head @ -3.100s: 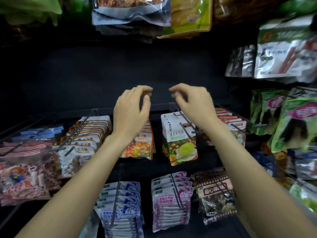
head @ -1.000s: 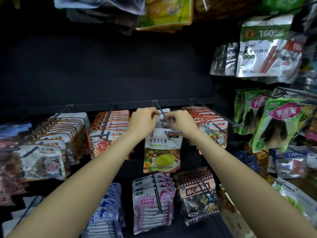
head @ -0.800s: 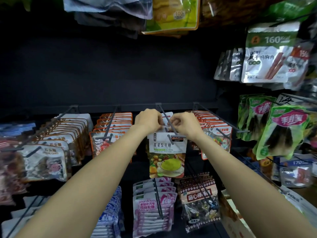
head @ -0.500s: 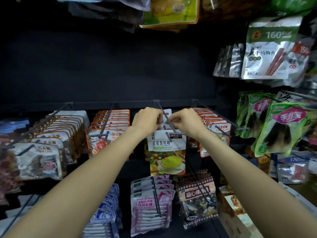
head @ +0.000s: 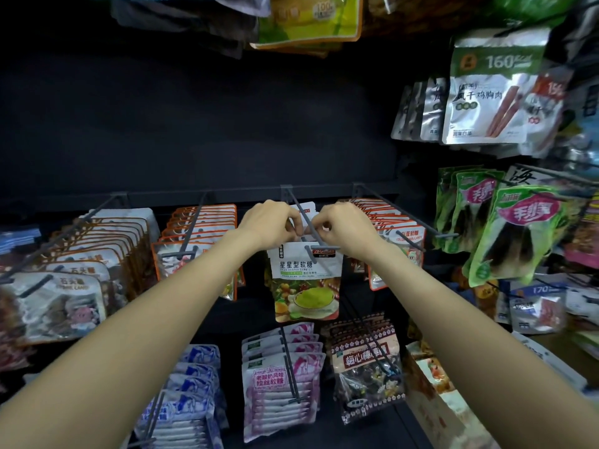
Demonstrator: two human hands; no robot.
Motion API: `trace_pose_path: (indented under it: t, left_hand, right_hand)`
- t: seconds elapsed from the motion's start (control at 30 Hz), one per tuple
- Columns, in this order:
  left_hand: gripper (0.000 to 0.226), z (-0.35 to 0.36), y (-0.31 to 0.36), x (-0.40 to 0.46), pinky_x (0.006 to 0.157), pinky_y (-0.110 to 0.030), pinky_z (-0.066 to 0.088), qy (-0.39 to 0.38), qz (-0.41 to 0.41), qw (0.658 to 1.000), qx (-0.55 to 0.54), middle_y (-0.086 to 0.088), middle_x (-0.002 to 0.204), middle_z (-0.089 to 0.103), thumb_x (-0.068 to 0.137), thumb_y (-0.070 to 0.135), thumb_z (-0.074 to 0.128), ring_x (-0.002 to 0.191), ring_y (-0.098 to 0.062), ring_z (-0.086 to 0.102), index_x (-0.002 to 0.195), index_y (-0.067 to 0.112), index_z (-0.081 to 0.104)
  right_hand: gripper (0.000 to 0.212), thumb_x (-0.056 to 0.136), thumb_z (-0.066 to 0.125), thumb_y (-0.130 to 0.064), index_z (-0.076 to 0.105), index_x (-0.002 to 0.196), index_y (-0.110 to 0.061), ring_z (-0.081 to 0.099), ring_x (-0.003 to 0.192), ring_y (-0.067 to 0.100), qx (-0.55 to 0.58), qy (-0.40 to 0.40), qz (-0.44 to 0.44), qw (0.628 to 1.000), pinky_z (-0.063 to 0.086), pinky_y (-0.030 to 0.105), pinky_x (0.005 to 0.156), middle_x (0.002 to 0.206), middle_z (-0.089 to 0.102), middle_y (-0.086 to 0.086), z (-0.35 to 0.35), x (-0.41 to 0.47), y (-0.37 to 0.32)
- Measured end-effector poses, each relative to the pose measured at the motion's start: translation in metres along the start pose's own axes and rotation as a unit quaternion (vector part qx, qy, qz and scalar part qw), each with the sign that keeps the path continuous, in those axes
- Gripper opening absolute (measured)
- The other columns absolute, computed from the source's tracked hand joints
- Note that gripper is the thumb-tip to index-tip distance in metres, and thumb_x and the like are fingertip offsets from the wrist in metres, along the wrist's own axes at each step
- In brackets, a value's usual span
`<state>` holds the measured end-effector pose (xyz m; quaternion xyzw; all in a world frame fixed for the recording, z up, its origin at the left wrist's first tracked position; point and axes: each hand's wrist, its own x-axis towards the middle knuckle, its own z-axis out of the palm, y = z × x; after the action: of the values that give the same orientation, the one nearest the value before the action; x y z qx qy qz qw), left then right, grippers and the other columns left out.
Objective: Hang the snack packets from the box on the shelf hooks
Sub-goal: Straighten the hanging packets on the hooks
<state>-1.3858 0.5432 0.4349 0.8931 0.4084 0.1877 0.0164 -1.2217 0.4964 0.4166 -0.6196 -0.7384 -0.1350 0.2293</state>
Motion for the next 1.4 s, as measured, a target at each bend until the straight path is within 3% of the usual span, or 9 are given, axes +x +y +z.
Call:
trace_pose_path:
  t: [0.1, 0.2, 0.3, 0.47, 0.67, 0.83, 0.97, 1.3, 1.4]
  left_hand:
    - [0.004, -0.001, -0.002, -0.001, 0.078, -0.03, 0.049, 0.012, -0.006, 1.0, -0.015, 0.014, 0.082, 0.064, 0.081, 0.03, 0.072, 0.087, -0.01, 0.063, 0.083, 0.031, 0.069]
    - [0.004, -0.001, -0.002, -0.001, 0.079, -0.032, 0.051, 0.006, -0.014, 1.0, -0.018, 0.014, 0.083, 0.066, 0.079, 0.033, 0.073, 0.088, -0.011, 0.063, 0.082, 0.032, 0.07]
    - [0.007, -0.006, -0.004, 0.0, 0.081, -0.035, 0.051, 0.009, -0.02, 0.999, -0.03, 0.011, 0.09, 0.068, 0.084, 0.038, 0.067, 0.092, -0.013, 0.063, 0.086, 0.033, 0.071]
    - [0.018, -0.01, -0.004, 0.015, 0.08, -0.034, 0.046, 0.15, -0.098, 0.984, -0.011, 0.003, 0.108, 0.068, 0.094, 0.027, 0.051, 0.104, -0.025, 0.06, 0.102, 0.032, 0.067]
    - [0.03, 0.013, 0.0, 0.022, 0.08, -0.034, 0.044, 0.036, -0.109, 0.993, 0.009, -0.004, 0.121, 0.063, 0.097, 0.028, 0.043, 0.11, -0.03, 0.057, 0.119, 0.028, 0.063]
    - [0.034, 0.019, -0.001, 0.013, 0.085, -0.035, 0.046, 0.034, -0.098, 0.994, 0.015, -0.003, 0.123, 0.063, 0.097, 0.027, 0.041, 0.111, -0.028, 0.057, 0.124, 0.029, 0.061]
    - [0.037, 0.023, -0.003, 0.014, 0.085, -0.034, 0.047, 0.016, -0.085, 0.996, -0.001, -0.005, 0.124, 0.062, 0.098, 0.024, 0.038, 0.111, -0.027, 0.056, 0.128, 0.032, 0.057]
    - [0.041, 0.029, -0.007, 0.003, 0.106, -0.043, 0.034, 0.012, -0.044, 0.999, 0.03, -0.001, 0.145, 0.046, 0.102, 0.028, 0.028, 0.13, -0.025, 0.042, 0.137, 0.024, 0.049]
    - [0.041, 0.028, -0.006, 0.0, 0.104, -0.039, 0.035, 0.018, -0.044, 0.998, 0.034, -0.002, 0.142, 0.049, 0.101, 0.028, 0.029, 0.129, -0.025, 0.044, 0.133, 0.023, 0.053]
  right_hand:
    - [0.022, 0.087, 0.059, -0.017, 0.076, 0.099, -0.025, 0.055, 0.072, 0.015, 0.037, -0.031, 0.024, 0.999, 0.039, 0.028, 0.061, 0.078, 0.066, -0.007, -0.001, 0.002, -0.001]
    - [0.018, 0.087, 0.064, -0.023, 0.075, 0.101, -0.023, 0.062, 0.079, 0.015, 0.093, -0.065, 0.04, 0.993, 0.052, 0.032, 0.07, 0.086, 0.071, -0.003, 0.001, 0.004, 0.001]
    - [0.017, 0.087, 0.063, -0.024, 0.075, 0.099, -0.025, 0.064, 0.084, 0.014, 0.121, -0.045, 0.049, 0.99, 0.054, 0.036, 0.078, 0.087, 0.071, -0.006, 0.001, 0.005, 0.006]
    - [0.021, 0.091, 0.057, -0.017, 0.073, 0.103, -0.024, 0.062, 0.09, 0.011, 0.134, 0.019, 0.077, 0.988, 0.05, 0.03, 0.081, 0.104, 0.071, -0.003, -0.006, 0.024, 0.018]
    - [0.018, 0.089, 0.064, -0.019, 0.074, 0.104, -0.023, 0.059, 0.095, 0.011, 0.084, -0.097, 0.052, 0.99, 0.043, 0.023, 0.078, 0.111, 0.069, -0.003, 0.003, 0.048, 0.018]
    - [0.017, 0.087, 0.067, -0.022, 0.074, 0.102, -0.026, 0.053, 0.082, 0.01, 0.048, -0.078, 0.044, 0.995, 0.04, 0.026, 0.071, 0.103, 0.069, -0.004, 0.006, 0.05, 0.013]
    - [0.025, 0.089, 0.058, -0.015, 0.074, 0.104, -0.029, 0.061, 0.089, 0.024, 0.008, -0.056, 0.025, 0.998, 0.038, 0.028, 0.068, 0.099, 0.068, 0.001, 0.008, 0.044, 0.007]
    - [0.029, 0.088, 0.056, -0.009, 0.076, 0.097, -0.027, 0.063, 0.085, 0.024, 0.059, -0.057, 0.019, 0.996, 0.053, 0.039, 0.077, 0.104, 0.068, 0.001, 0.01, 0.038, 0.011]
    - [0.026, 0.088, 0.058, -0.01, 0.077, 0.095, -0.026, 0.061, 0.085, 0.019, 0.075, -0.063, 0.029, 0.995, 0.051, 0.032, 0.077, 0.101, 0.07, 0.0, 0.008, 0.039, 0.014]
